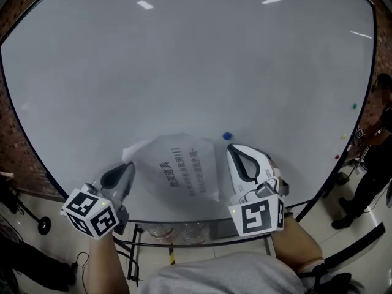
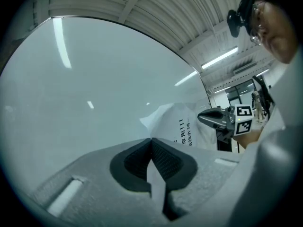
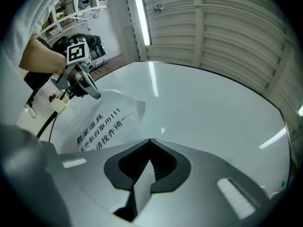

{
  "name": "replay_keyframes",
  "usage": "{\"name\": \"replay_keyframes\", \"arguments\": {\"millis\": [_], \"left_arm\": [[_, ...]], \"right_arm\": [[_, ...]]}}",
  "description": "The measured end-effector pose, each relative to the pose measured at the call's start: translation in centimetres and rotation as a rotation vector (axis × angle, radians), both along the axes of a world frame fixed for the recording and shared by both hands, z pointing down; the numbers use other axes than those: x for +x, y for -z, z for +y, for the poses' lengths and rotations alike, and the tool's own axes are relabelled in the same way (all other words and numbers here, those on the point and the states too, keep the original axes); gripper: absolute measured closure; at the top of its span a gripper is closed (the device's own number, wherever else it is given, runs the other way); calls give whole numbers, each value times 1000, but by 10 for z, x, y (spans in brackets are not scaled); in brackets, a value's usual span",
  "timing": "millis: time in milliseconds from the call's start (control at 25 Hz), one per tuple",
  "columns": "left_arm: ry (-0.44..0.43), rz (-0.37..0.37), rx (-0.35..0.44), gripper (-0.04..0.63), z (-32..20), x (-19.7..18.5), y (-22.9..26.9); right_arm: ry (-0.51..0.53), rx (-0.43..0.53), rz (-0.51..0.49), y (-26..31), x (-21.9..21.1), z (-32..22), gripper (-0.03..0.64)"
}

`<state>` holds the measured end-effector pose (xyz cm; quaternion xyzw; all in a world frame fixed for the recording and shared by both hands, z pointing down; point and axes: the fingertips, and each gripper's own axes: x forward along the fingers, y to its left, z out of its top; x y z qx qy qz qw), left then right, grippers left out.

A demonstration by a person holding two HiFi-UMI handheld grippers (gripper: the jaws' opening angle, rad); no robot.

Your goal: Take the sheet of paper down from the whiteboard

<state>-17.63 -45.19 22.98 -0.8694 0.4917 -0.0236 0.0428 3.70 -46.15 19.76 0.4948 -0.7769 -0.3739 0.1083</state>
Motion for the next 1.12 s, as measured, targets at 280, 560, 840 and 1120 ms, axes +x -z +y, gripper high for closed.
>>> {"name": "replay_keyframes", "arguments": {"millis": [280,560,840,1120], "left_arm": [[-19,15,-44,594,32,14,-47],[-71,83,-140,594,128,4,-92],[-118,224,-264,594,217,-20,-147],[-92,257,-295,594,275,-29,-161]], "right_arm": [[71,-280,2,-82,-20,43,615],[121,-523,-2,-146,-67,151,615],[132,-750,-45,-189,-91,232,615],[167,-780,-27,-191,-105,276,615]]}}
